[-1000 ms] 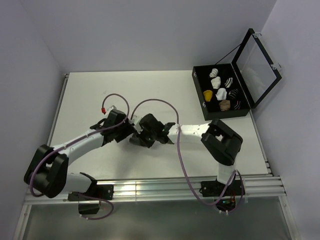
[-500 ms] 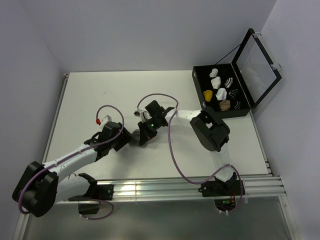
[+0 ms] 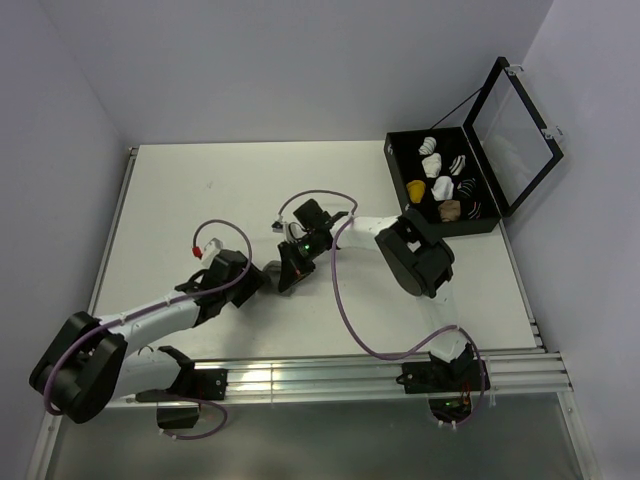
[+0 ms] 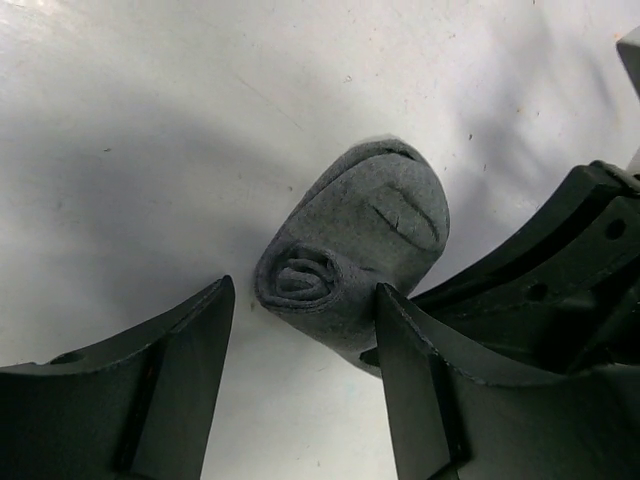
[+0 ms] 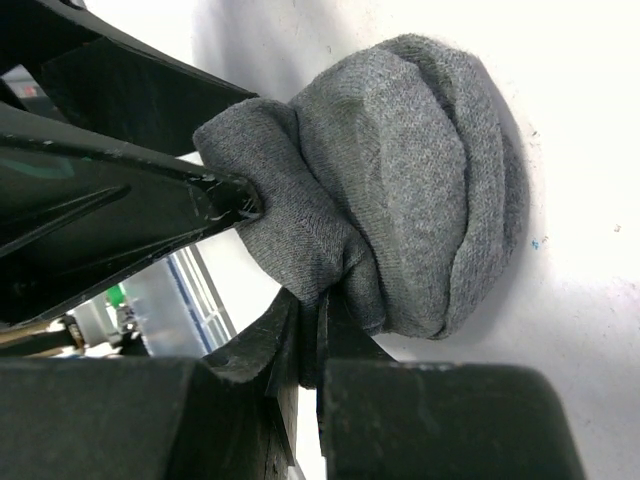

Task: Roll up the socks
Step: Roll the sock at the center of the board.

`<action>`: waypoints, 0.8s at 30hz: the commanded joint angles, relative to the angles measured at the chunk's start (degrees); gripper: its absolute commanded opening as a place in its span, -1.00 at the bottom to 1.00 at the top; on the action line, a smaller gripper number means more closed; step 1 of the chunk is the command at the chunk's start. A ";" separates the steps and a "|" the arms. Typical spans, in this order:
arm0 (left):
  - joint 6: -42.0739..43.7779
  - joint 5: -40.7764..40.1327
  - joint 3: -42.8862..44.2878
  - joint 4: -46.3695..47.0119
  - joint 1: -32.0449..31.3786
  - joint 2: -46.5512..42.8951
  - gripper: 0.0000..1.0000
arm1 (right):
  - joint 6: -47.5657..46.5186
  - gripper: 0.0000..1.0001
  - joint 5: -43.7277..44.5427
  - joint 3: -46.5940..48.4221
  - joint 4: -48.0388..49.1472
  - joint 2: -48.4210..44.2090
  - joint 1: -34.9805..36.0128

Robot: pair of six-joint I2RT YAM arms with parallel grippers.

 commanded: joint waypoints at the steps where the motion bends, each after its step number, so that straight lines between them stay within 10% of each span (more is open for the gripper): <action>1: -1.77 -1.78 -1.12 1.28 -0.32 2.23 0.26 | 2.30 -0.99 -0.08 -1.86 -0.70 2.26 -0.76; 6: -1.33 -1.69 -0.59 1.28 -0.23 4.43 0.06 | 3.88 -0.94 -0.36 -3.00 1.49 1.30 -1.02; 15: 5.33 0.76 5.11 -0.39 -0.23 9.97 -0.96 | 0.02 -0.46 11.57 -13.97 12.11 -13.80 -0.24; 24: 13.61 5.15 15.75 -9.26 0.03 16.47 -0.99 | -9.29 -0.05 40.93 -29.89 27.24 -33.23 9.33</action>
